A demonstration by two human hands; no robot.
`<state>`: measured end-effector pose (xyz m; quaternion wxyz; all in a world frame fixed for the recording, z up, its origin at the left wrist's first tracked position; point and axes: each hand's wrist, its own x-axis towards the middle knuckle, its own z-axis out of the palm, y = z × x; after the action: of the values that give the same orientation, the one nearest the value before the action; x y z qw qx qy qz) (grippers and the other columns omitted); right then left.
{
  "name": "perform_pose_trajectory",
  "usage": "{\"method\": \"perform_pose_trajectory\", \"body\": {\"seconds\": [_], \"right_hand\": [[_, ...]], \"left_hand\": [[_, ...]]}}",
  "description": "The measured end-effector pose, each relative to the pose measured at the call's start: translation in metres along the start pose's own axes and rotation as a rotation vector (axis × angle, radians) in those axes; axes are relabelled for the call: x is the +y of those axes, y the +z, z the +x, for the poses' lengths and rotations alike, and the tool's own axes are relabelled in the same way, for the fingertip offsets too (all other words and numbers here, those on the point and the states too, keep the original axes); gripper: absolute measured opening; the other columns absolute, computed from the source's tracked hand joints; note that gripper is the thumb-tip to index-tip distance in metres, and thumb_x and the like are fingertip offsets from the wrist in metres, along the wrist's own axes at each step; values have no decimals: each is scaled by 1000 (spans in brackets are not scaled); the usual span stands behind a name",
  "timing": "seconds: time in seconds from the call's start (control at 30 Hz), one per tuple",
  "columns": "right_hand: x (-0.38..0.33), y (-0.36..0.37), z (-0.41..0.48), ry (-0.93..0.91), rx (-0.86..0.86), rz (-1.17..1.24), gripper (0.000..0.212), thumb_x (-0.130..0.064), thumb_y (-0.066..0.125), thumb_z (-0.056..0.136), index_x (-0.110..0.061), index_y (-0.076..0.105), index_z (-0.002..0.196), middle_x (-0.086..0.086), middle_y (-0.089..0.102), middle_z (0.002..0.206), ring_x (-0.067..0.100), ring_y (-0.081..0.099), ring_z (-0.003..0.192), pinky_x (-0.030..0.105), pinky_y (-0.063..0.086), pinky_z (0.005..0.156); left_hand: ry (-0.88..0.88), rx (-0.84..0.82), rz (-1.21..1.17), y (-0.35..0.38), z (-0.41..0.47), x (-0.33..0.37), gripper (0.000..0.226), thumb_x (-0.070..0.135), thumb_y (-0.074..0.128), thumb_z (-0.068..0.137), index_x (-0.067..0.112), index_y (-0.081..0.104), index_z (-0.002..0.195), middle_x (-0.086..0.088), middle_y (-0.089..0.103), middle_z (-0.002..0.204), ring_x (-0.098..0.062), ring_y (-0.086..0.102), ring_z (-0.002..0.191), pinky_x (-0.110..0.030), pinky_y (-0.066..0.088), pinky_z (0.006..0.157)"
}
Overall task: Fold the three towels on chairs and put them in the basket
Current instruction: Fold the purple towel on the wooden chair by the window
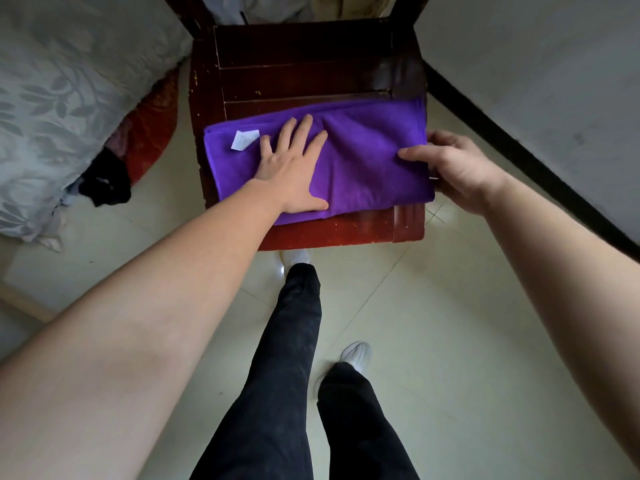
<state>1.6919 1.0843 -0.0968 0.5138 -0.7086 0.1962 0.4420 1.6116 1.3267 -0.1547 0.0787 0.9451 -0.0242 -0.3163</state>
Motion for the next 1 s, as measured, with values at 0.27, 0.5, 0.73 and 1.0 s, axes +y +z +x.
{"method": "perform_pose_trajectory", "body": {"seconds": [0.27,0.5,0.73,1.0], "right_hand": [[-33,71,-20,-300,115,-141,68,-19,76,74,-24,53,138,-2,74,106,19,70,91,38,58,89],[-29,189,-19,-440,87,-607,70,-26,62,84,-25,36,150,-5,67,78,22,62,91,29,46,81],[9,246,-7,-313,-392,-874,55,-24,57,94,-14,45,146,15,62,128,30,57,121,31,42,101],[10,152,-8,-278,169,-397,37,-14,55,85,-25,65,119,-8,69,101,14,65,92,38,52,95]], "left_hand": [[-677,611,-861,13,-70,-54,48,39,56,86,14,56,127,-14,54,129,-33,55,116,-39,43,97],[-779,110,-1770,10,-97,-96,70,63,19,99,19,36,150,-7,43,152,-23,40,139,-49,33,108],[-768,43,-1818,9,-96,-112,78,71,15,94,21,37,150,-5,46,150,-26,46,134,-55,30,112],[-792,42,-1678,6,-84,-96,53,50,45,97,20,47,141,1,54,133,-18,53,119,-44,42,104]]}}
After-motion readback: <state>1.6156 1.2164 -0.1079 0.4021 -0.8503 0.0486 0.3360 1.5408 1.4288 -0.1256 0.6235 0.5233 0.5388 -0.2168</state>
